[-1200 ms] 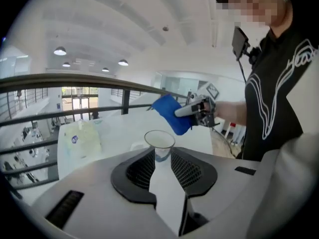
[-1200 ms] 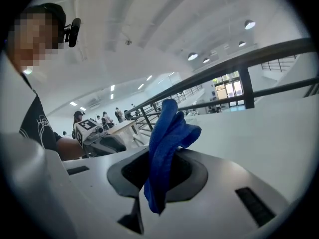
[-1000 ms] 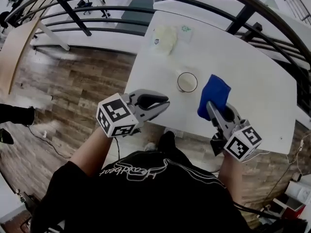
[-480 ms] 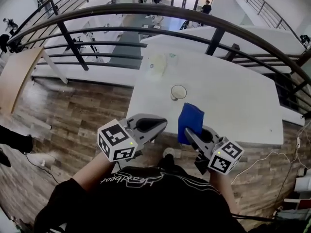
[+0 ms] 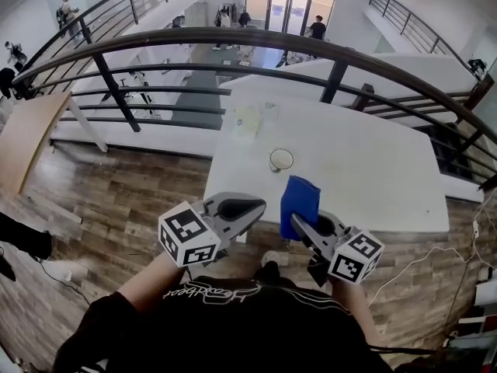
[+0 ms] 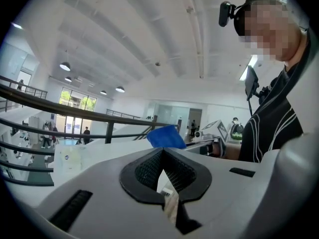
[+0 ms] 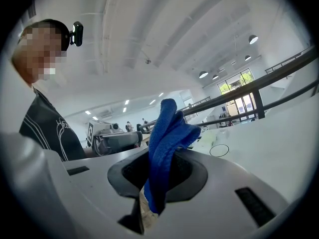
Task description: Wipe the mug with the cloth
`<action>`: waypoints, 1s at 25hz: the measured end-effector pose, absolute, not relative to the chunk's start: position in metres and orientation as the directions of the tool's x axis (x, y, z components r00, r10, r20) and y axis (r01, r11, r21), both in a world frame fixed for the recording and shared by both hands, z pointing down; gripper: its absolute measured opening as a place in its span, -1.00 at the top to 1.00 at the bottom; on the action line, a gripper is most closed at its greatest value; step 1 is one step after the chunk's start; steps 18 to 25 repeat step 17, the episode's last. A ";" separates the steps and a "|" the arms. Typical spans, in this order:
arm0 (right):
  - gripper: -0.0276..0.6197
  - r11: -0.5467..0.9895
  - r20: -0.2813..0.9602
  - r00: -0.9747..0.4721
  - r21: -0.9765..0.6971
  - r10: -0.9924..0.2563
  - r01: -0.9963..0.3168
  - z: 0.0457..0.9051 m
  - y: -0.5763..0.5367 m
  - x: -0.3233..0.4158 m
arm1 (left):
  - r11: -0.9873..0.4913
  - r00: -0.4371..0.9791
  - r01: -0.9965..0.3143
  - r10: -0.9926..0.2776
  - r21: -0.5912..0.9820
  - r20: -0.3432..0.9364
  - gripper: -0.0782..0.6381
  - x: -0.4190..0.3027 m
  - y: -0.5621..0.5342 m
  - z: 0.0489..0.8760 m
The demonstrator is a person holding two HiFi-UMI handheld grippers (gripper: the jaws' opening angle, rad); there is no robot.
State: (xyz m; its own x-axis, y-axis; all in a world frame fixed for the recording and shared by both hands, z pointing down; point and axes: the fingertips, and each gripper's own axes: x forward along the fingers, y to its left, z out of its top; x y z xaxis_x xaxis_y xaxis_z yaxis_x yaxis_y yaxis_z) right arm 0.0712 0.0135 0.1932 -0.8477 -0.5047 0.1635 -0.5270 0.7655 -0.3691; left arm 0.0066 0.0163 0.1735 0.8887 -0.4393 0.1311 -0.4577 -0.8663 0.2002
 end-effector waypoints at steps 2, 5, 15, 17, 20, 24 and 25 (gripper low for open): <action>0.73 0.765 0.160 -0.848 -0.373 -0.505 -0.526 0.201 0.014 0.074 | -0.866 0.889 -0.457 -0.438 0.202 0.132 0.76 0.010 0.016 0.181; 0.73 0.759 0.164 -0.847 -0.381 -0.506 -0.528 0.196 -0.001 0.080 | -0.862 0.888 -0.460 -0.440 0.213 0.135 0.76 0.016 -0.001 0.176; 0.73 0.757 0.163 -0.849 -0.389 -0.503 -0.524 0.178 -0.008 0.066 | -0.866 0.895 -0.446 -0.429 0.226 0.121 0.76 0.009 -0.011 0.162; 0.73 0.756 0.162 -0.846 -0.387 -0.508 -0.528 0.187 0.007 0.071 | -0.870 0.898 -0.441 -0.425 0.220 0.119 0.76 0.013 0.004 0.171; 0.73 0.756 0.162 -0.846 -0.387 -0.508 -0.528 0.187 0.007 0.071 | -0.870 0.898 -0.441 -0.425 0.220 0.119 0.76 0.013 0.004 0.171; 0.73 0.756 0.162 -0.846 -0.387 -0.508 -0.528 0.187 0.007 0.071 | -0.870 0.898 -0.441 -0.425 0.220 0.119 0.76 0.013 0.004 0.171; 0.73 0.756 0.162 -0.846 -0.387 -0.508 -0.528 0.187 0.007 0.071 | -0.870 0.898 -0.441 -0.425 0.220 0.119 0.76 0.013 0.004 0.171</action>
